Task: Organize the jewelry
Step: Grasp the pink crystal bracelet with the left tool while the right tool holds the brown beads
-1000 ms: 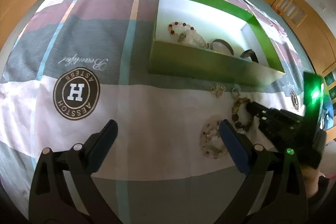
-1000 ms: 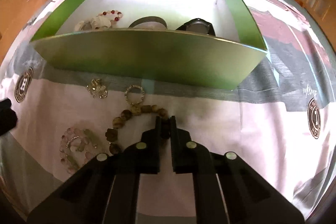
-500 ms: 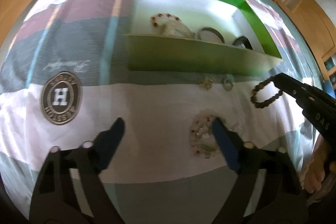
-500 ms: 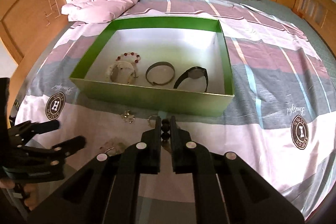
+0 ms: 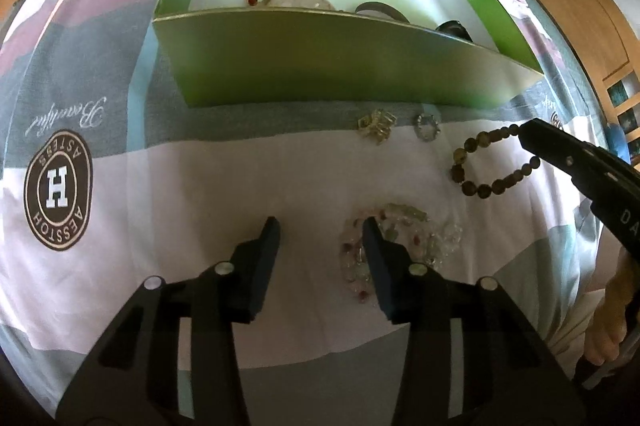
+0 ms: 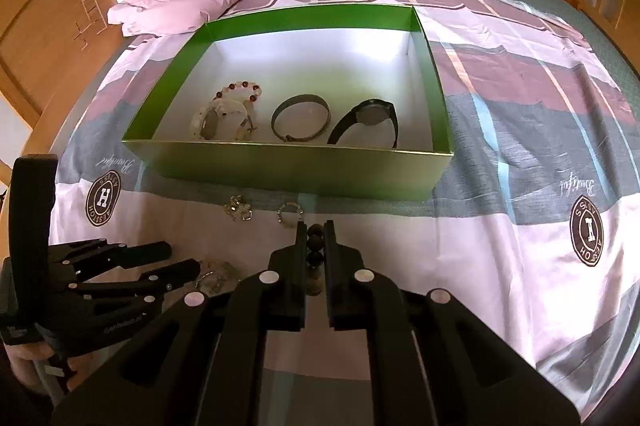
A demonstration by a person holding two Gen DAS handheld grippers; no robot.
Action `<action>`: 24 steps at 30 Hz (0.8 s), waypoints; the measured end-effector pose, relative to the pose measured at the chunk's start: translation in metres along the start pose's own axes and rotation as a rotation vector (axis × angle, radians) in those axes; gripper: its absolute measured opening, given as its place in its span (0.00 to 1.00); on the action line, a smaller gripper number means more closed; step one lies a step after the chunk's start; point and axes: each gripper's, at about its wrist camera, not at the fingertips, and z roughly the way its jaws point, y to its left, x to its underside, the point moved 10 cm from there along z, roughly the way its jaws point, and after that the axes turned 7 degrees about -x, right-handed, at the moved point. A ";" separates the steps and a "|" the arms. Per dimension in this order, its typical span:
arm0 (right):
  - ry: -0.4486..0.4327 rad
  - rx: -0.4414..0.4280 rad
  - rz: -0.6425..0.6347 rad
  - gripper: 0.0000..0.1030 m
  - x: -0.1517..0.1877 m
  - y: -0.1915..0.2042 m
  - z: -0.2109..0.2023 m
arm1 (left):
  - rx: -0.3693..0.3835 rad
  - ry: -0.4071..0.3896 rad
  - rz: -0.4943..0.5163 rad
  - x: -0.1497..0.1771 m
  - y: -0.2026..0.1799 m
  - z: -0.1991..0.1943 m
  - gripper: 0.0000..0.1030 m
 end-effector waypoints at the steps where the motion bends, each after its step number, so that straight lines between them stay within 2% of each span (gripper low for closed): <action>1: 0.001 0.000 -0.001 0.07 0.001 0.001 0.000 | -0.008 -0.004 0.005 -0.001 0.000 0.001 0.42; 4: 0.010 0.001 -0.002 0.07 0.003 0.001 0.002 | -0.039 -0.009 0.020 -0.005 -0.001 0.004 0.42; 8: 0.020 -0.003 0.016 0.07 0.005 -0.001 0.004 | -0.111 -0.039 0.089 -0.012 -0.007 0.007 0.42; 11: 0.024 -0.003 0.026 0.07 0.006 -0.003 0.005 | -0.210 -0.100 0.200 -0.017 -0.017 0.014 0.42; 13: 0.029 0.000 0.028 0.07 0.007 -0.004 0.007 | -0.251 -0.149 0.249 -0.019 -0.022 0.015 0.42; 16: 0.040 -0.005 0.037 0.07 0.009 -0.004 0.010 | -0.216 -0.174 0.234 -0.024 -0.025 0.014 0.19; 17: 0.043 -0.006 0.039 0.07 0.009 -0.004 0.011 | -0.213 -0.175 0.216 -0.026 -0.022 0.014 0.08; 24: 0.038 -0.012 0.039 0.07 0.008 -0.001 0.009 | -0.214 -0.192 0.141 -0.029 0.000 0.005 0.07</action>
